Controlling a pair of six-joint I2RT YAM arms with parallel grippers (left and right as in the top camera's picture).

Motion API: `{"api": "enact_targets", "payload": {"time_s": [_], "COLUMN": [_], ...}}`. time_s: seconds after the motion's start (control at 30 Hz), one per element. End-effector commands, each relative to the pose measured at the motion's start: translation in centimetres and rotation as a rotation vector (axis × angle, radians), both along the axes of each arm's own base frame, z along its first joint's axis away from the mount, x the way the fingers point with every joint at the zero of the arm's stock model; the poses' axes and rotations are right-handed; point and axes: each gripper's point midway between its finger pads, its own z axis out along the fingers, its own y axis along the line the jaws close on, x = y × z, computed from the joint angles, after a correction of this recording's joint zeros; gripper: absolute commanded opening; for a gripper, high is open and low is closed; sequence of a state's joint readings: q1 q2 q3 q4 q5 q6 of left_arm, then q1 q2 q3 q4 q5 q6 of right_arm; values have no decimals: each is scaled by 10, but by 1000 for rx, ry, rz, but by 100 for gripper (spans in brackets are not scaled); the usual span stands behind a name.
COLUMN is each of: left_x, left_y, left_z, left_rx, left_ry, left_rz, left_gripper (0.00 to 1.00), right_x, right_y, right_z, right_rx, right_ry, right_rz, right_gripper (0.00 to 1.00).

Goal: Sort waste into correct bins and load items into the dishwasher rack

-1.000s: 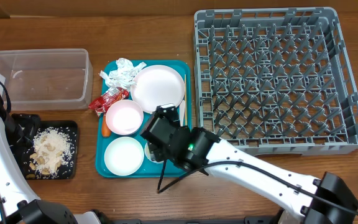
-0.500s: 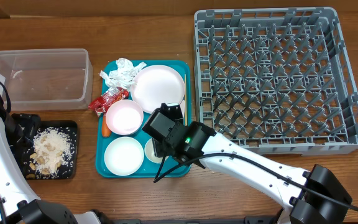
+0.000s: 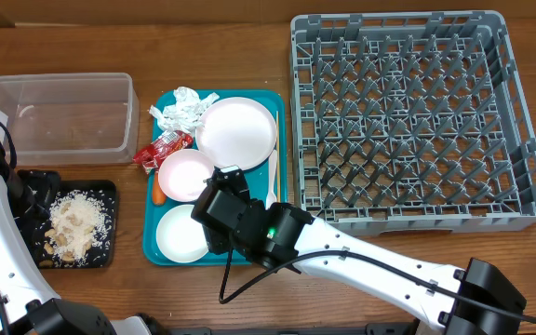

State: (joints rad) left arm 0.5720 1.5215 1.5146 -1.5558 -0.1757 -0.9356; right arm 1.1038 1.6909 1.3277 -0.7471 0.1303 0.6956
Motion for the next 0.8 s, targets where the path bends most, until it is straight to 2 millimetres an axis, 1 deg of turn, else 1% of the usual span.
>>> {"api": "enact_targets", "payload": {"time_s": [0.0,0.27,0.33,0.37,0.4,0.43,0.47,0.5,0.6,0.63,0.7,0.77], "left_x": [0,0,0,0,0,0,0,0,0,0,0,0], "left_y": [4,4,4,4,4,4,4,4,4,4,4,4], "left_z": [2,2,2,2,2,2,2,2,2,2,2,2], "left_rx": [14,16,15,16,16,16,16,16,15,16,16,15], "left_ry": [5,3,3,3,3,3,3,3,3,3,3,3], "left_rz": [-12,-12,-12,-12,-12,-12,-12,-12,-12,-12,-12,-12], "left_gripper": [100,100,100,100,100,100,100,100,100,100,100,100], "right_x": [2,2,2,2,2,3,6,9,16,17,25,33], "right_y": [6,8,7,6,4,2,-6,-13,-37,-44,-63,-81], "right_z": [-5,-5,0,7,21,30,50,62,92,99,111,118], "right_rx": [-2,2,6,8,15,19,24,27,40,47,58,59], "right_ry": [9,11,10,9,4,-1,-15,-25,-38,-43,-53,-53], "right_rz": [-8,-8,-10,-10,-13,-18,-34,-49,-92,-105,-146,-188], "right_gripper": [61,61,61,62,67,69,77,82,91,100,100,100]}}
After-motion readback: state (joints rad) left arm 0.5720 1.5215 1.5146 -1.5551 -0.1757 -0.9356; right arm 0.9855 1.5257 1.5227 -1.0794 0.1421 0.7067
